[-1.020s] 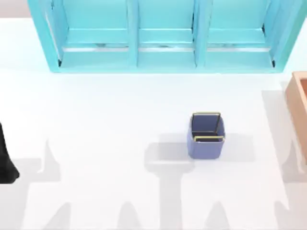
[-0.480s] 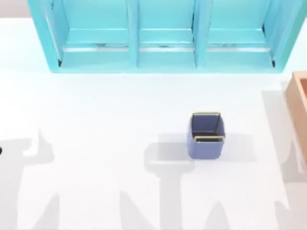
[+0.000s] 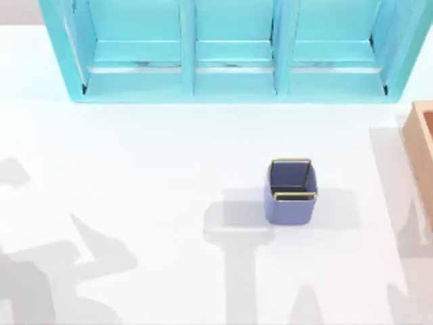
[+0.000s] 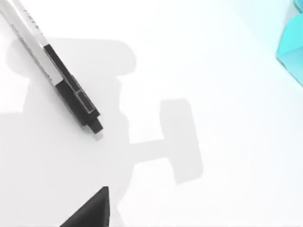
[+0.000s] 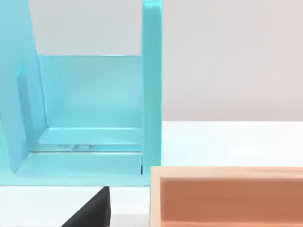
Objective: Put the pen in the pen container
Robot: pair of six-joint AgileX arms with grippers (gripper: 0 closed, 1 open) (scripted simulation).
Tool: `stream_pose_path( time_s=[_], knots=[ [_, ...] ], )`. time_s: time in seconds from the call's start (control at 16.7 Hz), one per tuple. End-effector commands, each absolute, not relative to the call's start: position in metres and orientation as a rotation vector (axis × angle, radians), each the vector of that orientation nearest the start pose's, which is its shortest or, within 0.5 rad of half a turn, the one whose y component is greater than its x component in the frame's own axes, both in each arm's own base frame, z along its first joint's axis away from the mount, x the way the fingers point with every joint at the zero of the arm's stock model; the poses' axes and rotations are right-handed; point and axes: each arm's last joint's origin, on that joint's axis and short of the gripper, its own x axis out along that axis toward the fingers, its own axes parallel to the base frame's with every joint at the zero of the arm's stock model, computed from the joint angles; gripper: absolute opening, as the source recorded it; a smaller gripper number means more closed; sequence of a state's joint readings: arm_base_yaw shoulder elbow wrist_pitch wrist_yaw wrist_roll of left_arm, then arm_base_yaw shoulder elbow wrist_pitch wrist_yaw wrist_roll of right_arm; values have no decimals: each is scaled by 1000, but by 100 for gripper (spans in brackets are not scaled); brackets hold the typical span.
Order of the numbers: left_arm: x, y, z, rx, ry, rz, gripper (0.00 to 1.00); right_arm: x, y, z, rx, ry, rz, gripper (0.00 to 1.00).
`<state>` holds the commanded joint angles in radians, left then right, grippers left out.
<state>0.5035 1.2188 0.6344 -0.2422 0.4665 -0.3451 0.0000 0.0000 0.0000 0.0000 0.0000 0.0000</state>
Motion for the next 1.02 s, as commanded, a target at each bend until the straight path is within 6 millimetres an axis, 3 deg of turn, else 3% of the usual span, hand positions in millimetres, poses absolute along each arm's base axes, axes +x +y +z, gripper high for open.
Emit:
stream_pose_path(
  time_s=[0.24, 0.54, 0.72, 1.02],
  knots=[
    [241, 160, 161, -1025, 846, 244, 100, 106, -1, 160, 0, 0, 0, 100],
    [252, 213, 128, -1272, 882, 293, 100, 106, -1, 160, 0, 0, 0, 100],
    [254, 223, 121, -1316, 883, 300, 100, 106, -1, 160, 0, 0, 0, 100],
    [255, 222, 121, -1312, 885, 298, 100, 106, -1, 160, 0, 0, 0, 100]
  ],
)
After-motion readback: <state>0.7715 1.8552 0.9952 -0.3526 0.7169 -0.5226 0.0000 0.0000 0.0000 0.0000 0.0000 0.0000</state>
